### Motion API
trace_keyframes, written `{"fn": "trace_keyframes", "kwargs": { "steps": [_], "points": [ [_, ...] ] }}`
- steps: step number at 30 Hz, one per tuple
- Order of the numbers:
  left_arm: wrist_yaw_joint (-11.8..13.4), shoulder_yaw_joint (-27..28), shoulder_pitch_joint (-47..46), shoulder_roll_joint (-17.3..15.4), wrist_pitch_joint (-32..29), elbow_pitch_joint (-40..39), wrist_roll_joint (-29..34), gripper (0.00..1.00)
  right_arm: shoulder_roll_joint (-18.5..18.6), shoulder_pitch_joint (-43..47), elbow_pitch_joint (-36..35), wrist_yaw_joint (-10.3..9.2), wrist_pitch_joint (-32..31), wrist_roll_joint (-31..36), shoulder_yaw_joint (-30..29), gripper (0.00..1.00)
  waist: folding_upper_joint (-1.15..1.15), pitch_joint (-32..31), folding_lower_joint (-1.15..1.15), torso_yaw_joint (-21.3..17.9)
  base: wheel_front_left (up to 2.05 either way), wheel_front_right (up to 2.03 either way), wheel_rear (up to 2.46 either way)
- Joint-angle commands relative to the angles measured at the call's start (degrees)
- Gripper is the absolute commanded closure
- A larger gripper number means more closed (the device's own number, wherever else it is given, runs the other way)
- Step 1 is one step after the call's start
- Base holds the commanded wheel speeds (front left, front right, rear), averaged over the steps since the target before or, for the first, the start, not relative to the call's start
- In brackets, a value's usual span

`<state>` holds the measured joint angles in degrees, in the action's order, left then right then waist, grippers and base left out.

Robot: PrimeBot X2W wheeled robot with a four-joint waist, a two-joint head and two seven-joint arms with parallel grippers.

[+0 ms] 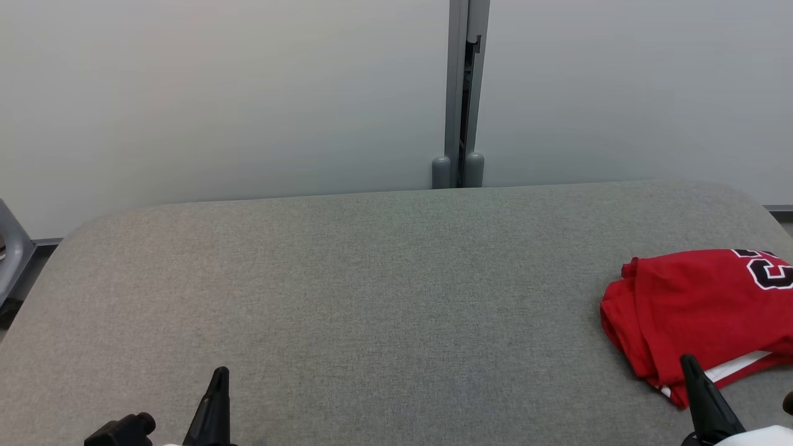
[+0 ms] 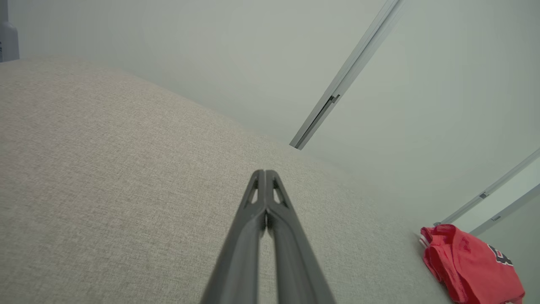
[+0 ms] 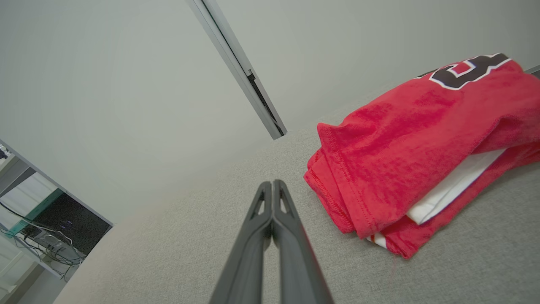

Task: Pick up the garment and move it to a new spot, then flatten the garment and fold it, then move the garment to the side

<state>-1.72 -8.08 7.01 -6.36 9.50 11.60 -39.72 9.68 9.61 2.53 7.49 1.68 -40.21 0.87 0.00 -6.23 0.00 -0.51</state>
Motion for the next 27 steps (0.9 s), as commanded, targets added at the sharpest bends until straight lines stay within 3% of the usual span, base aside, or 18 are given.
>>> {"fn": "trace_keyframes", "kwargs": {
  "steps": [1,27],
  "points": [
    [-0.6,1.0,-2.4,-0.2,-0.5,-0.7,-2.2,1.0,0.3,-2.0,-0.3,0.0,-0.3,-2.3,-0.6,1.0,0.0,0.1,0.0,0.0,0.0,0.0,0.0],
    [-2.4,5.7,-6.3,1.0,-5.7,0.3,-19.2,1.0,-2.0,-6.8,3.6,0.0,-3.0,-19.1,-2.9,1.0,0.0,1.6,0.0,0.1,0.0,0.0,0.0]
  ]
}}
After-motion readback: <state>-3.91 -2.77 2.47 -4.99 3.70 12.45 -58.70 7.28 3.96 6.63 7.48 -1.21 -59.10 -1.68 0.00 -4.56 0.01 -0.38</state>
